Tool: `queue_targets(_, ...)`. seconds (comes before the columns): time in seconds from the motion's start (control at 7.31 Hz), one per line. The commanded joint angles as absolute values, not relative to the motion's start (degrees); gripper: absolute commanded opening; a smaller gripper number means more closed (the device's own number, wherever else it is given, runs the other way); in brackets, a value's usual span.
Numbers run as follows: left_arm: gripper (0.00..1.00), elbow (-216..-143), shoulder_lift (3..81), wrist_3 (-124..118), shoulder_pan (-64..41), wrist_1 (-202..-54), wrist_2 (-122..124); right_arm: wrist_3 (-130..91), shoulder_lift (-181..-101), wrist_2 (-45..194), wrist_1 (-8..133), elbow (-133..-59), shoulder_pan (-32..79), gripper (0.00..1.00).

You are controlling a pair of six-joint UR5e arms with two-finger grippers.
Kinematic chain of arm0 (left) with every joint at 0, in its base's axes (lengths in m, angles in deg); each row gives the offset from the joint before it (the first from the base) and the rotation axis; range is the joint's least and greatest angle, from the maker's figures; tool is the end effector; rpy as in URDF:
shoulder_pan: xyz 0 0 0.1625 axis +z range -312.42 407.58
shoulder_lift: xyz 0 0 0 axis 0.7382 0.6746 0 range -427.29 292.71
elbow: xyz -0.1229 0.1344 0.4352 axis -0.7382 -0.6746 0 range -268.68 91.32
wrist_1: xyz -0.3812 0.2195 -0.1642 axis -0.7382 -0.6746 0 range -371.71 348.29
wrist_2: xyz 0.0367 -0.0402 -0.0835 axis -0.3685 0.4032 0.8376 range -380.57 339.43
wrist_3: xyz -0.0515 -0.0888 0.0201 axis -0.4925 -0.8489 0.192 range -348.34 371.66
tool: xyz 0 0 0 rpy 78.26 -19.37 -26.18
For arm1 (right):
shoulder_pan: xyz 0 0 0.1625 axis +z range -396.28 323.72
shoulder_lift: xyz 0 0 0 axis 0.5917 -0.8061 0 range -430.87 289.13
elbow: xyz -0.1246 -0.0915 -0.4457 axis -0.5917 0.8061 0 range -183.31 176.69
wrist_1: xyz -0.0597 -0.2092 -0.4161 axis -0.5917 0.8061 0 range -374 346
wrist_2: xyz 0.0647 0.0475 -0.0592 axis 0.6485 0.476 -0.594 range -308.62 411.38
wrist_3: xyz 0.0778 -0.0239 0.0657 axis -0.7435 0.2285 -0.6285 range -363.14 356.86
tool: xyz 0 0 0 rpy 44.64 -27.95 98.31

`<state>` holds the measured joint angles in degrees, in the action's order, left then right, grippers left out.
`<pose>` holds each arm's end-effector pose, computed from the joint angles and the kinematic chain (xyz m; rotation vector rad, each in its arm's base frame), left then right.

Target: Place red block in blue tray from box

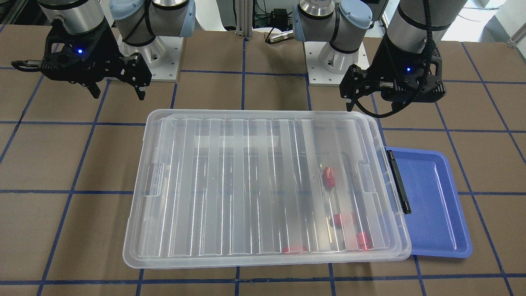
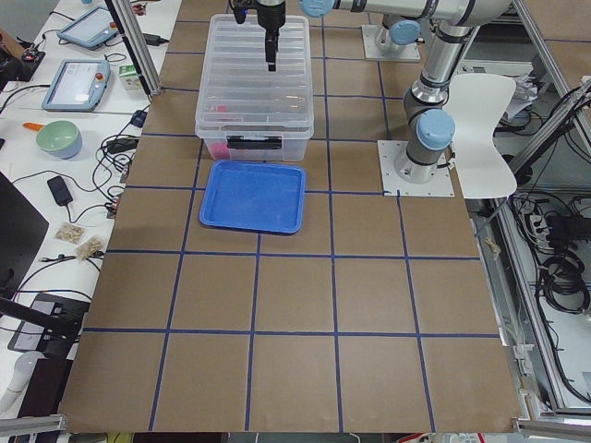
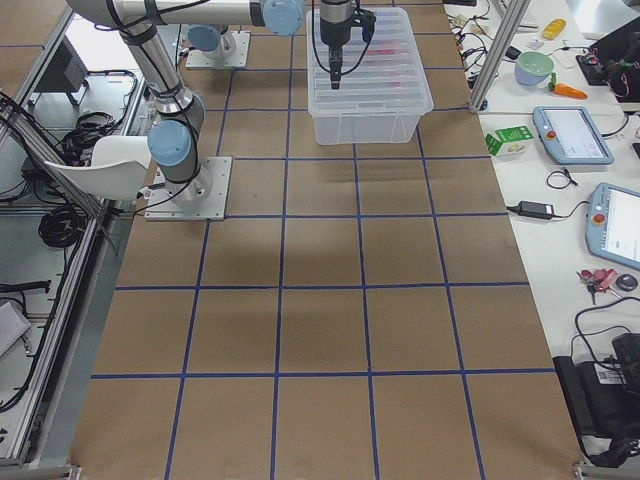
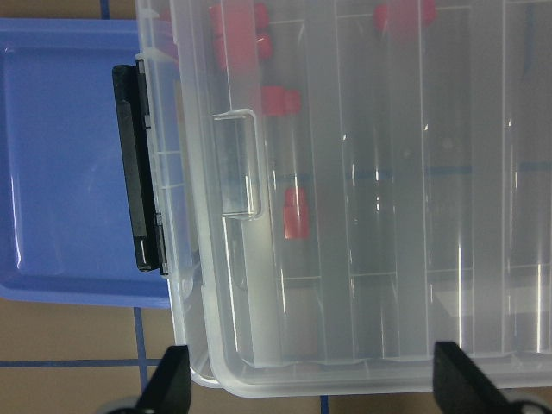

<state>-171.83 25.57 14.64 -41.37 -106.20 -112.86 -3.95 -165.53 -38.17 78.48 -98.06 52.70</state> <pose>-0.1188 -0.5737 0.5596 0.0526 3.1016 0.0154 0.1250 -0.5183 0.5317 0.0496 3.1328 -0.0655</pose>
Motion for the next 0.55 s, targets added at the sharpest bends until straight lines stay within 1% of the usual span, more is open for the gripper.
queue_targets(0.0, 1.0, -171.92, 25.52, 14.64, -41.37, -106.2, -112.95, -3.85, -165.44, -38.09, 78.28, -98.06, 52.67, 1.0)
queue_targets(0.41, 1.0, -171.92, 25.43, 14.64, -41.37, -106.2, -113.21, -4.03, -165.35, -38.18, 79.33, -98.06, 52.4, 1.0)
